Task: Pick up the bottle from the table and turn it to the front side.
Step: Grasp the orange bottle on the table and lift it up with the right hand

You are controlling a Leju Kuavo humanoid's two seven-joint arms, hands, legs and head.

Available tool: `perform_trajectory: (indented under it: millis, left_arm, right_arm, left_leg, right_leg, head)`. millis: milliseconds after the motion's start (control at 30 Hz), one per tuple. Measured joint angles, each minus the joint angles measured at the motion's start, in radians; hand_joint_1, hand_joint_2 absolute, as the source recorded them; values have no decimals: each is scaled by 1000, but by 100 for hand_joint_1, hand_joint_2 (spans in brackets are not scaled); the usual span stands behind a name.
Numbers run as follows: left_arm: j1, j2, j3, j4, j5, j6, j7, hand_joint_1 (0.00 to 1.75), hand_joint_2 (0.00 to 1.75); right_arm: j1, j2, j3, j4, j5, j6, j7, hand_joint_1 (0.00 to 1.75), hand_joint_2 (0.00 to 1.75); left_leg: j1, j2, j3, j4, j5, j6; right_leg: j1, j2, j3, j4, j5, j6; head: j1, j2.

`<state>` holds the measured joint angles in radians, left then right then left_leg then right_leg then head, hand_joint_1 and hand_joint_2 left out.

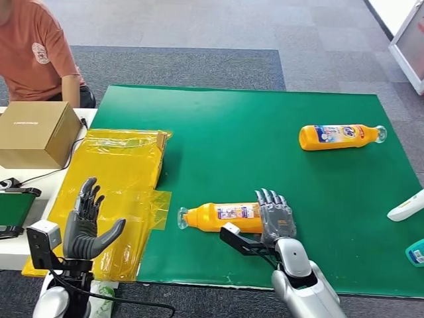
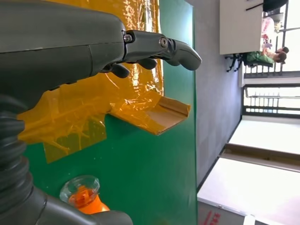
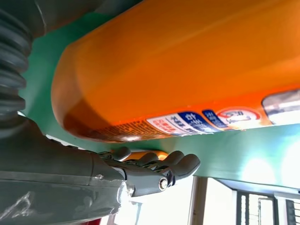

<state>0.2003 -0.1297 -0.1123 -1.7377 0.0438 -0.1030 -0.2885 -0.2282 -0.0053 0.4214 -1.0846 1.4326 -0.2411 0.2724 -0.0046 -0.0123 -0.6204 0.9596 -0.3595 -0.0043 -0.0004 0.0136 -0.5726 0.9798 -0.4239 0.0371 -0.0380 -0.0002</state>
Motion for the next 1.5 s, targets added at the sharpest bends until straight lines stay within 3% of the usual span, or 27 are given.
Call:
perform_trajectory:
  millis: [167, 300, 600, 700, 767, 967, 1133, 1300, 1500]
  left_arm:
    - [-9, 0, -7, 11, 10, -8, 0, 0, 175]
    - [-12, 0, -9, 18, 12, -10, 0, 0, 175]
    - [-13, 0, -10, 22, 22, -9, 0, 0, 175]
    - [-13, 0, -10, 22, 23, -11, 0, 0, 175]
    - [-13, 1, -9, 22, 22, -12, -3, 0, 175]
    - [-10, 4, -14, 22, 26, 3, -34, 0, 175]
    - [-17, 19, -44, 22, 28, 21, -50, 0, 175]
    - [-39, 36, -91, 24, 56, -4, -48, 0, 175]
    - [-99, 51, -189, 37, 123, -147, -26, 0, 175]
  right_arm:
    - [-65, 13, 2, 95, 1, -18, -9, 5, 175]
    - [-96, 21, 7, 144, 2, -13, -19, 175, 175]
    - [-129, 28, 15, 187, -41, 4, -73, 175, 175]
    - [-130, 28, 11, 181, -114, 12, -112, 175, 175]
    - [-121, 29, -5, 158, -259, 34, -173, 175, 175]
    - [-38, 48, -117, 21, -883, 133, -379, 175, 175]
    - [12, 65, -188, -99, -1138, 143, -479, 175, 175]
    - [54, 82, -180, -192, -1188, 134, -543, 175, 175]
    - [67, 105, -87, -214, -1071, 91, -583, 175, 175]
  left_leg:
    - [0, 0, 1, 0, 2, 1]
    - [0, 0, 1, 0, 2, 0]
    - [0, 0, 1, 0, 3, 1]
    - [0, 0, 1, 0, 3, 1]
    - [0, 0, 1, 0, 3, 1]
    - [0, -1, -2, 0, 3, 1]
    - [0, -1, -3, 0, 3, 1]
    - [0, -1, -3, 0, 2, 1]
    - [0, 0, -3, 0, 3, 0]
  right_leg:
    - [0, 0, 0, 0, 1, 0]
    - [0, 0, 0, 0, 3, -1]
    - [0, 0, 1, 0, 3, 0]
    - [0, 0, 1, 0, 3, 0]
    - [0, 0, 1, 0, 3, -1]
    - [0, -1, -1, 0, 3, 0]
    - [0, 0, -2, 0, 3, 0]
    - [0, 0, -2, 0, 2, -1]
    - [0, 0, -2, 0, 2, -1]
  head:
    - [0, 0]
    - [0, 0]
    - [0, 0]
    - [0, 0]
    - [0, 0]
    - [0, 0]
    - [0, 0]
    - [0, 0]
    - [0, 0]
